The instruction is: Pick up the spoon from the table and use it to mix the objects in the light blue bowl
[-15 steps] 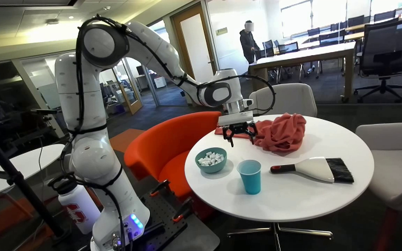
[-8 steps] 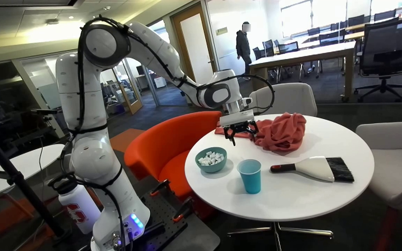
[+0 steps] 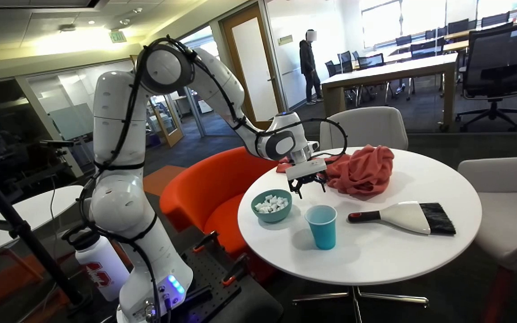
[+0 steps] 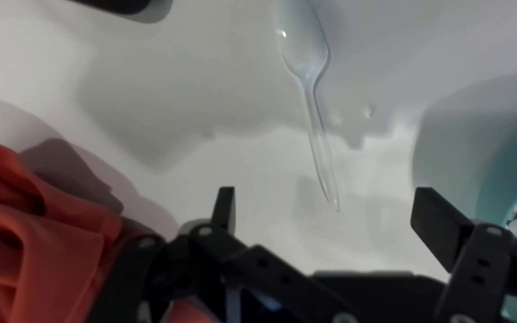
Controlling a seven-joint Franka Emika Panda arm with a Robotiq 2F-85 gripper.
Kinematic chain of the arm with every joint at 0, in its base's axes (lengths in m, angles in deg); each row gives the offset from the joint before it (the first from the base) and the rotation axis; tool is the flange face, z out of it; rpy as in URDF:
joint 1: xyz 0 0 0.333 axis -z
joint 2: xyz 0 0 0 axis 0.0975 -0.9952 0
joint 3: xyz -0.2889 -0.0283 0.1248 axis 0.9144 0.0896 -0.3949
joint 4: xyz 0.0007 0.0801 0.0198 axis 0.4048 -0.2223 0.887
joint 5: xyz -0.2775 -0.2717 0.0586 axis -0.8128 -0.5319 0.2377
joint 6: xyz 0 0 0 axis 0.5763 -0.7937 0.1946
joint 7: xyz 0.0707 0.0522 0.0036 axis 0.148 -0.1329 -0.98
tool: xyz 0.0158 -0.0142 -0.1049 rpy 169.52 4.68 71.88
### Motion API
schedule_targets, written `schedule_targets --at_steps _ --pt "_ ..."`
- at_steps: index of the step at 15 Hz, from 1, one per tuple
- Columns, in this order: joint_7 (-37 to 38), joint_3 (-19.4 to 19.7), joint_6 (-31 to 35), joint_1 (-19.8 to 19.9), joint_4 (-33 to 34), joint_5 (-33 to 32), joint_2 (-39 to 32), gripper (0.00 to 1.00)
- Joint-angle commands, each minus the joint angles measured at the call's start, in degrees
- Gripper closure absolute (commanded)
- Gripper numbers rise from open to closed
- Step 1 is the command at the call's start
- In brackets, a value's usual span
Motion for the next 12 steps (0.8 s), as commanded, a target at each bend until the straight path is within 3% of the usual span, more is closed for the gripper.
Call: schedule_targets --at_steps 1,2,5,7,9,12 --pt "-1.7 -2.1 1.2 2.4 2.1 -1.2 -3.0 0.01" --pt "-1.5 -2.1 1.2 2.5 2.3 -1.6 -3.5 0.16" --pt "-1.5 -2.4 0.6 3.0 3.3 -2.6 -4.6 0.34" --pt "-1.7 -2.7 0.4 3.1 3.9 -2.8 -5.4 0.35" --pt "-1.9 -3.0 0.2 3.3 4.5 -3.1 -6.1 0.30" --pt "-2.7 -3.7 0.0 3.5 5.5 -3.2 -7.1 0.31"
